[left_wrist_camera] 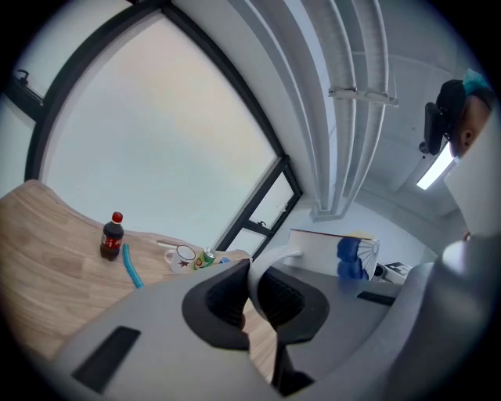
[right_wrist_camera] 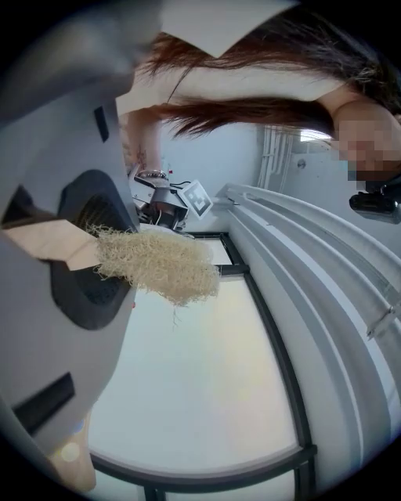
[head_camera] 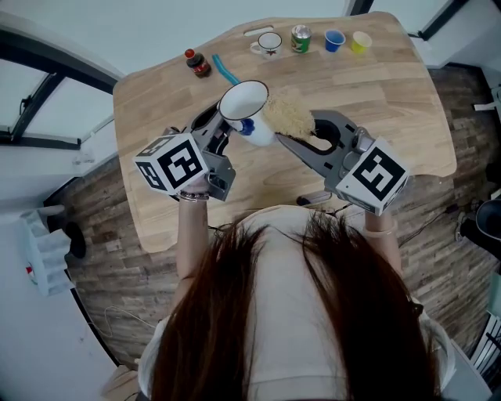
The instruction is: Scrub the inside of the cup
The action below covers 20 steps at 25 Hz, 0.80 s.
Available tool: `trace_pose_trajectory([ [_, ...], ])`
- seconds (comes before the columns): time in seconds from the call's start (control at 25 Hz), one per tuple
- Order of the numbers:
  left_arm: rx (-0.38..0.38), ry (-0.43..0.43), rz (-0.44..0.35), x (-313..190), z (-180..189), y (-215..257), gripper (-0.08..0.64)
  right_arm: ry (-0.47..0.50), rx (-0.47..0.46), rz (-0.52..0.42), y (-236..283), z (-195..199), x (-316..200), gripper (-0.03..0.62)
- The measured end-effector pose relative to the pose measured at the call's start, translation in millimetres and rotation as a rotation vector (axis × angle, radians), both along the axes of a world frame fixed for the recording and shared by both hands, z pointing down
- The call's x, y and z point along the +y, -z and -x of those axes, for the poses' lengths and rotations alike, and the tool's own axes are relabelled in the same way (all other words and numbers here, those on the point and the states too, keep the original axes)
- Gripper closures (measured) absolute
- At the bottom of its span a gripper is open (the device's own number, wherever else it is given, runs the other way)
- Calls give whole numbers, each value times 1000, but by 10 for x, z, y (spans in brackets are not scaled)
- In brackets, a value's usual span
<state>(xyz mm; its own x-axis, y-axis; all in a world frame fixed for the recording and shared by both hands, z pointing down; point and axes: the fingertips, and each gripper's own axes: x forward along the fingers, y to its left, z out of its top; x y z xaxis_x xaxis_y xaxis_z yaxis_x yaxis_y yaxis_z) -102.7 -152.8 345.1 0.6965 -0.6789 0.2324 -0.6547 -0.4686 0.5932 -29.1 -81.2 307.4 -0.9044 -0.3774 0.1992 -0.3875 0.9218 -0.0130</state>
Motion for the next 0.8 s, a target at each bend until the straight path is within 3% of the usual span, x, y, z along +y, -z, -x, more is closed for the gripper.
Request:
trace_pose_trajectory([
  [0.2,-33,55,21,-34,39,-65,535,-78,48,-44,-63,-7,-78,512],
  [0.48,-103,86,16,-54,49,-117,535,-77,92,-41,-134,37,-70,509],
  [0.8,-188,156,15,-89,102,-175,535,-144,183,-76,-262,75,-146,509],
])
